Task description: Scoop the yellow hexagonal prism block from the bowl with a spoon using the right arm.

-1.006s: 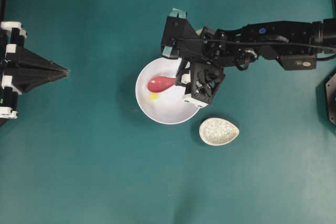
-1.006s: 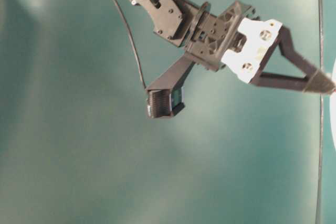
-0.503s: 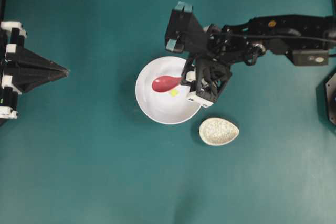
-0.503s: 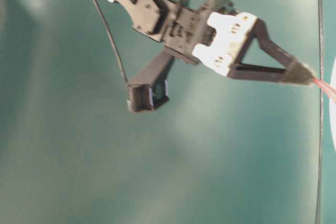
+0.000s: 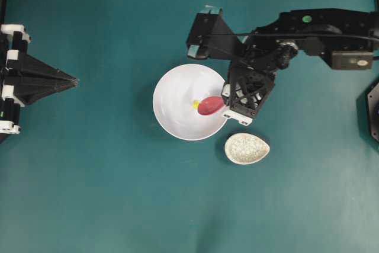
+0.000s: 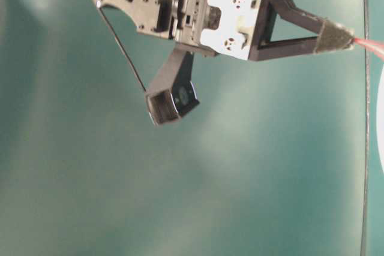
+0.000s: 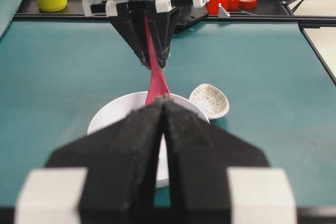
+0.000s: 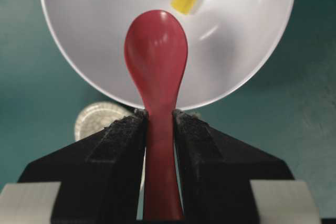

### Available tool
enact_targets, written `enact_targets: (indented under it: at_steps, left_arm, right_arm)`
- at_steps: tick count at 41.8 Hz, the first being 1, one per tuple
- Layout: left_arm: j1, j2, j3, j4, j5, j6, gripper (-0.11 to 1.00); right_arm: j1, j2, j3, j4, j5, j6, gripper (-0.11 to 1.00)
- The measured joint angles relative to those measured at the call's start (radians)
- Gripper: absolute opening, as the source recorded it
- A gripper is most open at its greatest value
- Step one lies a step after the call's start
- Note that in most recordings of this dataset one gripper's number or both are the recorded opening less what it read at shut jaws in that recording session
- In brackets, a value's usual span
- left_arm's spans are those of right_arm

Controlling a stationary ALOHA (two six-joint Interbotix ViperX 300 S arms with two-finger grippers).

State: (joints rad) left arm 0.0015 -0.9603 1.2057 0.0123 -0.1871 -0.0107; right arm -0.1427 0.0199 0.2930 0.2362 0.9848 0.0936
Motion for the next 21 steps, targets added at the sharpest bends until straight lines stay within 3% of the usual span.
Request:
enact_targets:
  at_steps: [12, 21]
  left_arm:
    - [0.0, 0.0, 0.0, 0.0, 0.0, 0.0, 0.0]
    - [0.0, 0.0, 0.0, 0.002, 0.0, 0.0, 0.0]
  right_arm:
    - [0.0, 0.049, -0.078, -0.061, 0.097, 0.0, 0.24]
    - [0.0, 0.072, -0.089, -0.075, 0.106, 0.002, 0.24]
